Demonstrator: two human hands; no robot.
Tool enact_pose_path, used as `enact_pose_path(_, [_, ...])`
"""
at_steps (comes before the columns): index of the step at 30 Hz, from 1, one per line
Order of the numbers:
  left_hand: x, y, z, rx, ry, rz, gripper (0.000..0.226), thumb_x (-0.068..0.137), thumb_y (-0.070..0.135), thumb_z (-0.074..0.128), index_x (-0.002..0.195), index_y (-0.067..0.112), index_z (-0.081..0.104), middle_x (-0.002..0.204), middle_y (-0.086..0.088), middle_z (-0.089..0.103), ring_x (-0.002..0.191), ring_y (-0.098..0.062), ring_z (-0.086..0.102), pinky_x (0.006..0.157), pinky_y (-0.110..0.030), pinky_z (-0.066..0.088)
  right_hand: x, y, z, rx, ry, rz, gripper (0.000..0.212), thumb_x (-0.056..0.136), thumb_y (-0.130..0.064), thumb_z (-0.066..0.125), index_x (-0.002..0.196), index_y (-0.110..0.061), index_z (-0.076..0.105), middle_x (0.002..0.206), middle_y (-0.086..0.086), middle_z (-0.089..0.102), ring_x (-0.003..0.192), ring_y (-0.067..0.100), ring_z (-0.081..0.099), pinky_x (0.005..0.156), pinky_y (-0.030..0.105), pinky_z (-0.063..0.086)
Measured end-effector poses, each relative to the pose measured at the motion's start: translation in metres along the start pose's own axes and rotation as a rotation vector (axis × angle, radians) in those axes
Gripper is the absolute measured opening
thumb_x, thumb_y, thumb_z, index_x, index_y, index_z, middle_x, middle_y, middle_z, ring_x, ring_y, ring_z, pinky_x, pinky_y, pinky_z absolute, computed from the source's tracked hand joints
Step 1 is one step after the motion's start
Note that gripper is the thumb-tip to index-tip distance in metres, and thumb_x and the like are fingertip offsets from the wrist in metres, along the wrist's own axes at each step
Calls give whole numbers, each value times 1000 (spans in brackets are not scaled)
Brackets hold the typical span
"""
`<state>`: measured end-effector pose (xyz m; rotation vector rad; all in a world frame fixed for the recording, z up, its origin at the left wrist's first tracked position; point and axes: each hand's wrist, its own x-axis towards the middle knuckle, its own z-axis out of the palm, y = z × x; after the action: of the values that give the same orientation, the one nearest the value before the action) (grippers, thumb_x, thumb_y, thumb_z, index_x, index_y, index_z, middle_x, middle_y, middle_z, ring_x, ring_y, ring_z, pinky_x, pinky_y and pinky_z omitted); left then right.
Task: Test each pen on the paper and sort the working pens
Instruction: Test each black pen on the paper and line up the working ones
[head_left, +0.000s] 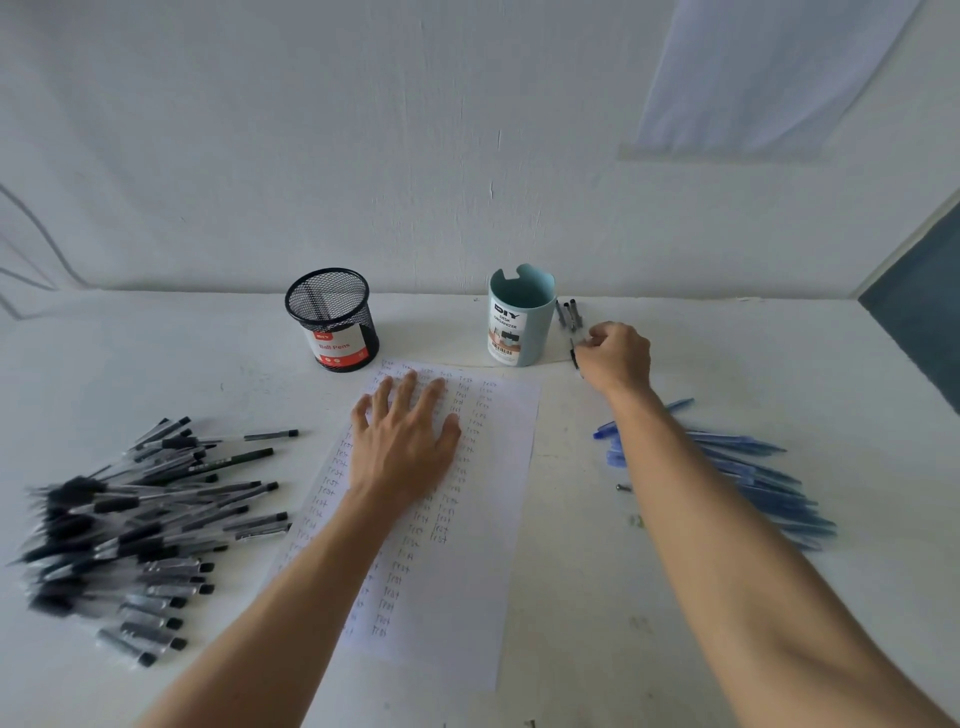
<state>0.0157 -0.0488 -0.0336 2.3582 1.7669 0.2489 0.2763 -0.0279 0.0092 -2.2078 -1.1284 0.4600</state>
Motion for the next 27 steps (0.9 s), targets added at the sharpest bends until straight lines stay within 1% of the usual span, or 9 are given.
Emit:
enact_pose_path(8, [0, -4, -5, -120, -1, -32, 58, 98, 58, 42, 151, 38, 37, 164, 4, 25, 152, -20, 13, 123, -44, 5, -58, -15, 10, -67, 85, -131, 28, 87, -21, 61, 114, -16, 68, 122, 10, 56, 115, 31, 51, 91, 38, 45])
enact_pose_path(12, [4, -7, -12, -261, -27, -75, 49, 95, 47, 57, 142, 33, 52, 160, 6, 34, 151, -18, 20, 122, -41, 9, -106, -15, 28, -69, -73, -341, 25, 88, -20, 62, 112, -18, 68, 120, 8, 59, 114, 26, 53, 96, 37, 43])
enact_pose_path(14, [6, -9, -22, -409, -64, -131, 38, 95, 37, 60, 132, 30, 61, 153, 4, 46, 144, -21, 35, 119, -42, 24, -126, -11, 34, -136, -161, -397, 31, 89, -28, 62, 120, -20, 65, 127, 5, 55, 119, 25, 51, 100, 36, 39])
enact_pose_path(16, [4, -12, -36, -678, -55, -232, 25, 96, 27, 59, 118, 30, 68, 136, -1, 61, 114, -18, 57, 98, -35, 47, -142, -7, 37, -232, -230, -420, 45, 91, -38, 60, 133, -22, 58, 143, 4, 46, 135, 25, 38, 109, 38, 30])
enact_pose_path(18, [0, -20, -47, -801, 18, -262, 24, 97, 17, 55, 108, 28, 72, 123, -3, 68, 85, -12, 59, 73, -27, 49, -153, -1, 38, -333, -292, -438, 58, 93, -46, 54, 145, -23, 43, 157, 5, 30, 147, 24, 20, 118, 40, 15])
enact_pose_path(20, [-6, -30, -54, -719, 99, -253, 32, 96, 7, 49, 108, 23, 74, 123, -6, 68, 75, -14, 58, 65, -27, 50, -160, 5, 38, -383, -333, -457, 65, 94, -50, 49, 152, -25, 30, 164, 4, 16, 152, 25, 7, 121, 42, 5])
enact_pose_path(22, [-13, -41, -56, -537, 186, -260, 39, 91, -1, 47, 110, 20, 74, 129, -11, 65, 95, -24, 62, 83, -38, 53, -161, 10, 38, -389, -347, -465, 68, 95, -53, 46, 154, -27, 24, 167, 3, 8, 153, 24, 1, 122, 42, -1])
enact_pose_path(24, [-20, -53, -53, -281, 226, -309, 41, 87, 1, 51, 119, 19, 70, 136, -11, 60, 123, -30, 48, 100, -45, 35, -161, 13, 40, -388, -353, -470, 70, 96, -56, 44, 155, -28, 22, 167, 1, 5, 153, 23, -2, 122, 41, -3])
enact_pose_path(27, [-31, -64, -51, -40, 129, -482, 47, 82, 6, 51, 128, 12, 55, 143, -8, 48, 132, -29, 33, 99, -48, 24, -161, 17, 42, -385, -326, -489, 73, 95, -64, 42, 155, -27, 24, 167, 2, 7, 153, 23, -1, 122, 40, -3])
